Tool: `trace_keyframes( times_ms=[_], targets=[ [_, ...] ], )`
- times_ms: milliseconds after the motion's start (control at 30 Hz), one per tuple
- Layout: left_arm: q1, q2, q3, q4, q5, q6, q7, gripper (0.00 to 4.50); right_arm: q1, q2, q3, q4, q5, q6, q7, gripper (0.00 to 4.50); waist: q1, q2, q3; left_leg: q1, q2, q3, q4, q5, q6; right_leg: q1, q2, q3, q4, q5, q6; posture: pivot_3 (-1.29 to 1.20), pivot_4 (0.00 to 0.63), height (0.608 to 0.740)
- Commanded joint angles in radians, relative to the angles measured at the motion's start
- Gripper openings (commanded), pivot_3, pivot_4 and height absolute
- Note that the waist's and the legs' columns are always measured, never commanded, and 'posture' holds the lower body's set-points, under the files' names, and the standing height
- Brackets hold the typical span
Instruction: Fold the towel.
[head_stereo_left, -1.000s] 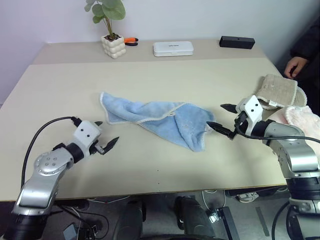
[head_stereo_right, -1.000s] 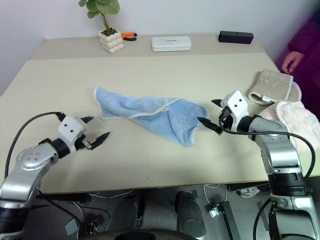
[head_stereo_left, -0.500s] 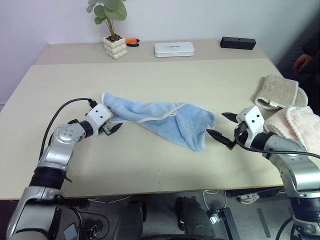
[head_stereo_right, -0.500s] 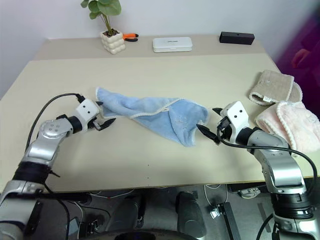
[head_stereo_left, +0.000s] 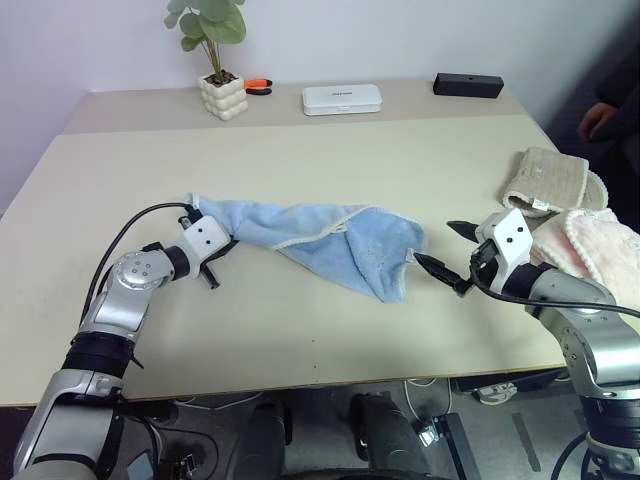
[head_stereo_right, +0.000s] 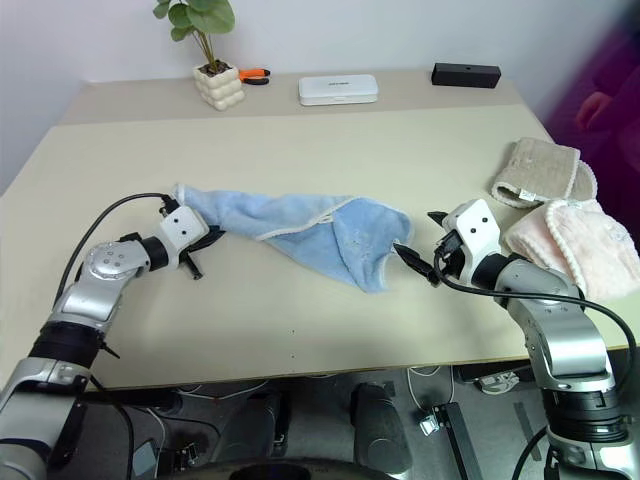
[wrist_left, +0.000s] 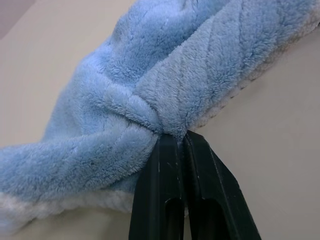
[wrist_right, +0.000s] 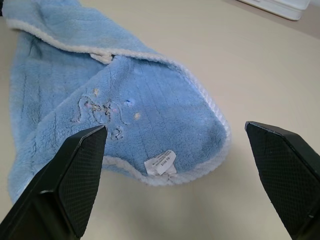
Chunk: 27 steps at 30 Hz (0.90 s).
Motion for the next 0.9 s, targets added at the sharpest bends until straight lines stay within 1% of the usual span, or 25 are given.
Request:
trace_keyframes(
  times_ms=[33, 100, 200, 300, 333, 367, 467, 633, 733, 900],
  targets=[
    [0.038, 0.025, 0.047, -0.037, -0.011, 0.031, 0.006, 0.05, -0.035, 0.006, 0.004, -0.01, 0.009, -0.012, 0.009, 4.5, 0.0, 0.0, 0.0, 0.0, 0.0, 0.0, 0.0, 0.0, 0.0, 0.0, 0.0, 0.0, 0.0, 0.0, 0.0, 0.0, 0.15, 0.738],
    [0.049, 0.021, 0.075, -0.069, -0.035, 0.049, 0.014, 0.05, -0.05, 0.009, 0.017, 0.008, 0.004, -0.02, 0.015, 4.5, 0.001, 0.0, 0.0, 0.0, 0.0, 0.0, 0.0, 0.0, 0.0, 0.0, 0.0, 0.0, 0.0, 0.0, 0.0, 0.0, 0.15, 0.738],
    [0.092, 0.035, 0.115, -0.164, -0.068, 0.113, 0.008, 0.97, -0.068, 0.016, 0.035, 0.034, -0.002, -0.035, 0.023, 4.5, 0.002, 0.0, 0.0, -0.001, 0.0, 0.0, 0.0, 0.0, 0.0, -0.001, 0.0, 0.0, 0.0, 0.0, 0.0, 0.0, 0.15, 0.738],
    [0.163, 0.076, 0.138, -0.271, -0.057, 0.163, 0.001, 2.42, -0.07, 0.017, 0.037, 0.045, -0.004, -0.042, 0.03, 4.5, 0.004, 0.0, 0.0, -0.002, 0.0, 0.0, 0.0, 0.0, 0.0, -0.002, 0.0, 0.0, 0.0, 0.0, 0.0, 0.0, 0.15, 0.738],
    [0.189, 0.089, 0.145, -0.307, -0.061, 0.182, -0.005, 3.0, -0.068, 0.016, 0.036, 0.047, -0.004, -0.044, 0.032, 4.5, 0.004, 0.0, 0.0, -0.002, 0.0, 0.0, 0.0, 0.0, 0.0, -0.002, 0.0, 0.0, 0.0, 0.0, 0.0, 0.0, 0.15, 0.738],
    [0.217, 0.102, 0.154, -0.341, -0.064, 0.201, -0.008, 3.43, -0.065, 0.015, 0.038, 0.048, -0.004, -0.045, 0.036, 4.5, 0.004, 0.0, 0.0, -0.002, 0.0, 0.0, 0.0, 0.0, 0.0, -0.002, 0.0, 0.0, 0.0, 0.0, 0.0, 0.0, 0.15, 0.738],
    [0.26, 0.115, 0.161, -0.388, -0.071, 0.243, -0.009, 3.43, -0.064, 0.015, 0.044, 0.05, -0.006, -0.046, 0.04, 4.5, 0.006, 0.0, 0.001, -0.002, 0.0, 0.0, 0.0, 0.0, 0.0, -0.002, 0.0, 0.0, 0.0, 0.0, 0.0, 0.0, 0.15, 0.738],
    [0.222, 0.062, 0.151, -0.369, -0.104, 0.327, 0.004, 3.43, -0.084, 0.02, 0.057, 0.07, -0.011, -0.054, 0.042, 4.5, 0.009, 0.0, 0.001, -0.002, 0.0, 0.0, 0.0, 0.0, 0.0, -0.001, 0.0, 0.0, -0.001, 0.0, 0.0, 0.0, 0.15, 0.738],
    [0.178, 0.039, 0.129, -0.315, -0.087, 0.324, 0.006, 3.43, -0.093, 0.023, 0.06, 0.078, -0.015, -0.057, 0.044, 4.5, 0.01, 0.0, 0.0, -0.002, 0.0, 0.0, 0.0, 0.0, 0.0, -0.001, 0.0, 0.0, 0.0, 0.0, 0.0, 0.0, 0.15, 0.738],
    [0.062, 0.0, 0.069, -0.147, -0.043, 0.27, -0.002, 3.43, -0.082, 0.025, 0.055, 0.072, -0.021, -0.063, 0.042, 4.5, 0.013, 0.0, 0.0, -0.002, -0.001, 0.0, 0.001, 0.0, 0.0, 0.0, -0.001, 0.0, 0.0, 0.0, 0.0, 0.0, 0.15, 0.738]
  ],
)
